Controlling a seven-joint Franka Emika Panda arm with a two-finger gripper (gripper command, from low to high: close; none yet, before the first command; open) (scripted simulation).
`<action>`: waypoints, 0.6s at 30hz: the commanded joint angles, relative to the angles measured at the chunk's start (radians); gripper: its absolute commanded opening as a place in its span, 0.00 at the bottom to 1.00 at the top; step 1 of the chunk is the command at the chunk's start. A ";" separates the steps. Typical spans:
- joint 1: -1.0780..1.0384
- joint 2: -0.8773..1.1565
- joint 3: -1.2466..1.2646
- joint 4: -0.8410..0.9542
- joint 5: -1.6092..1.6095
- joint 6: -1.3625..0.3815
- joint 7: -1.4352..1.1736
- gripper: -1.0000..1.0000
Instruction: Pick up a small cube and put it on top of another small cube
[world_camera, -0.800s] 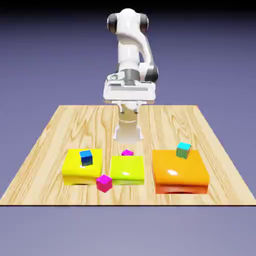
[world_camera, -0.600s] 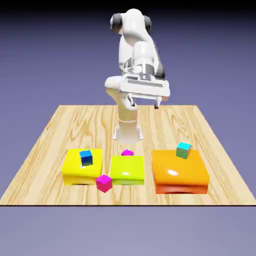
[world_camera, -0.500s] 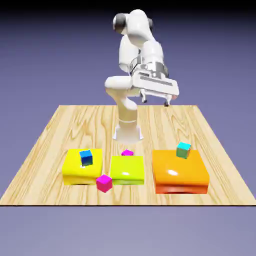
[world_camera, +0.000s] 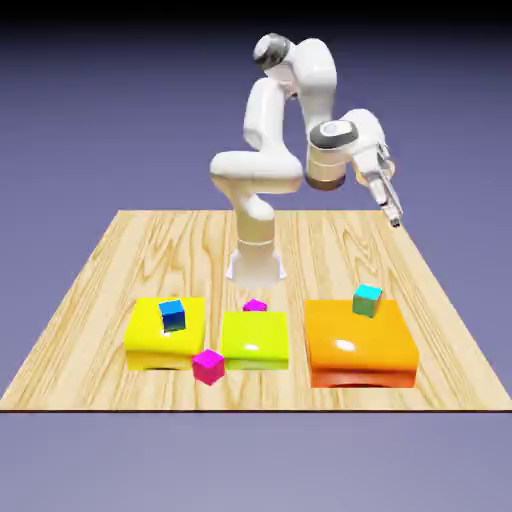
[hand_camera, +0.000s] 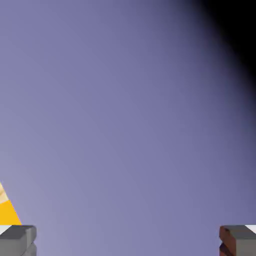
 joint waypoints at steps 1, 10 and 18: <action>-0.009 -0.012 0.036 -0.001 -0.038 0.007 0.023 0.50; -0.086 -0.119 0.362 -0.015 -0.378 0.074 0.232 0.50; -0.154 -0.215 0.652 -0.026 -0.680 0.133 0.418 0.50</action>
